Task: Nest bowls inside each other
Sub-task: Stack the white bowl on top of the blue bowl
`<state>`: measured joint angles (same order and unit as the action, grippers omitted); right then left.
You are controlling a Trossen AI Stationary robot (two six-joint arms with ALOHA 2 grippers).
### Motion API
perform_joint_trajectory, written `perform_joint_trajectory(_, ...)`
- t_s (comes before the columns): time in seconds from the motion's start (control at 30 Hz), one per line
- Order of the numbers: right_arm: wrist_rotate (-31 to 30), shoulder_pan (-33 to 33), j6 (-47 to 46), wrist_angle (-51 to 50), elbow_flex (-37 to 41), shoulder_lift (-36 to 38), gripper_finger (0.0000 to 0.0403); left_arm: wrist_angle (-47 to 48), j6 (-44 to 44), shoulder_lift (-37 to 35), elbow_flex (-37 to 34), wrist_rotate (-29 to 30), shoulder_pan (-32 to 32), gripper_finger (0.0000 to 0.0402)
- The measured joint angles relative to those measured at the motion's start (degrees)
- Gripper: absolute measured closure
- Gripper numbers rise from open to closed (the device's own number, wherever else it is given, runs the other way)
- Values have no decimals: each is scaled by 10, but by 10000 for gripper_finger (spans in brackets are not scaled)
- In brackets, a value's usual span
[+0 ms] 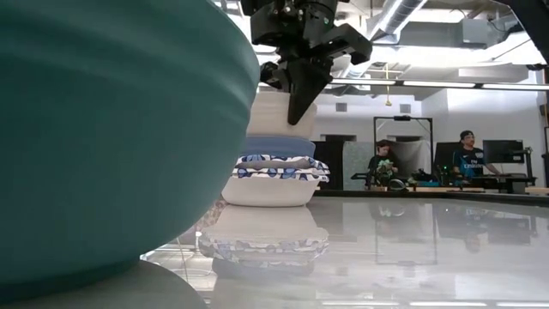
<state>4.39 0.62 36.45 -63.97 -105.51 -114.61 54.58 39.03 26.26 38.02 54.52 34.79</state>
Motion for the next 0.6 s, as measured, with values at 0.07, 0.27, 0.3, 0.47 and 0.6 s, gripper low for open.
perform_joint_trajectory(0.07,3,2,0,6,8,0,398,0,0,0,0,0,0,123)
perform_joint_trajectory(0.27,3,7,0,18,19,0,398,0,0,0,0,0,0,123)
perform_joint_trajectory(0.3,3,7,0,25,19,0,398,0,0,0,0,0,0,123)
perform_joint_trajectory(0.47,4,10,0,36,19,0,398,0,0,0,0,0,0,123)
perform_joint_trajectory(0.6,4,14,-2,38,19,0,397,0,0,0,0,0,0,123)
